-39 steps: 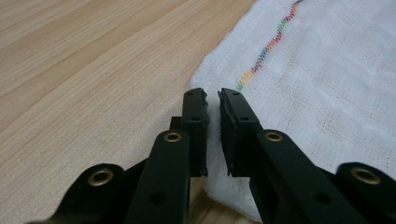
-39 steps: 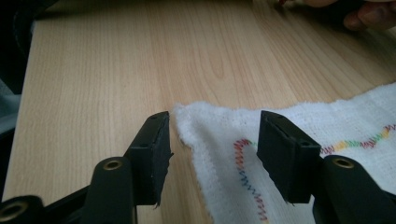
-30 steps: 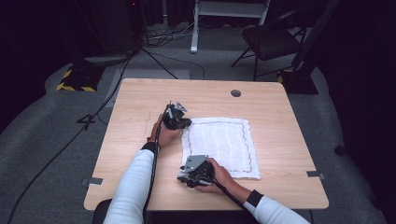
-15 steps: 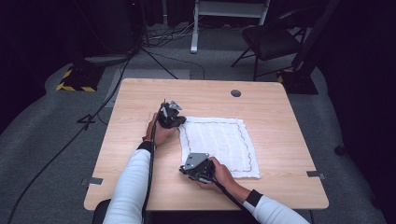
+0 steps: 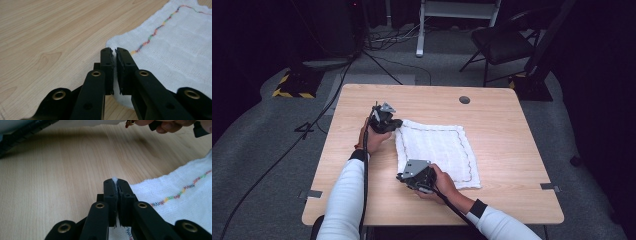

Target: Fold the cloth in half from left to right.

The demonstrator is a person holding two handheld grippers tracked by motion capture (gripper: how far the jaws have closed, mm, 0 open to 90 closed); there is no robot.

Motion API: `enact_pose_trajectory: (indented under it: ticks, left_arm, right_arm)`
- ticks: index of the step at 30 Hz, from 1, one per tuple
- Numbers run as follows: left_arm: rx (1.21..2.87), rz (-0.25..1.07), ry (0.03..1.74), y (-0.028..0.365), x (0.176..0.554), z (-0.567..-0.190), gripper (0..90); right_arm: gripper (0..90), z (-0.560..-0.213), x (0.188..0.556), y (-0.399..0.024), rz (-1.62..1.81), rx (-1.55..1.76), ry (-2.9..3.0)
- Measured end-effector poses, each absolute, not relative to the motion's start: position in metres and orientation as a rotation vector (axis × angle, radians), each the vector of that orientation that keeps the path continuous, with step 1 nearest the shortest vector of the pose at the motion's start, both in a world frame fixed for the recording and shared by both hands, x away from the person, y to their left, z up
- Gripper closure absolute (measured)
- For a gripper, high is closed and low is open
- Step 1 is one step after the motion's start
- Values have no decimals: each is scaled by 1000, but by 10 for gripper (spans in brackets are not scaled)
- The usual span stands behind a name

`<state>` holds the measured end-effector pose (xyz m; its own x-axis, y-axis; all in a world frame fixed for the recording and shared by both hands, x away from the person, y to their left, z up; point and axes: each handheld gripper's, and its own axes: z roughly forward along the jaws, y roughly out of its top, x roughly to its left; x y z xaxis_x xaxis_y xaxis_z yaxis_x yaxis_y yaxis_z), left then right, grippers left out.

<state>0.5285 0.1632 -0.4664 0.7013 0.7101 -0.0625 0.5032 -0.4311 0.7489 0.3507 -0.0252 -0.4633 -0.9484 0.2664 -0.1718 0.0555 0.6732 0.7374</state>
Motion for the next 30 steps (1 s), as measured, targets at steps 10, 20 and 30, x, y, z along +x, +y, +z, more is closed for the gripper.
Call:
enact_pose_trajectory:
  ticks: [10,20,30]
  left_arm:
    - [2085,372,896,141,527,-452,841]
    - [2086,340,884,102,535,-451,841]
    - [2114,330,833,60,541,-448,841]
  right_arm:
    - [871,-448,352,-55,1203,329,2570]
    - [870,-441,354,-99,1259,398,2552]
    - [870,-434,352,-136,1237,440,2505]
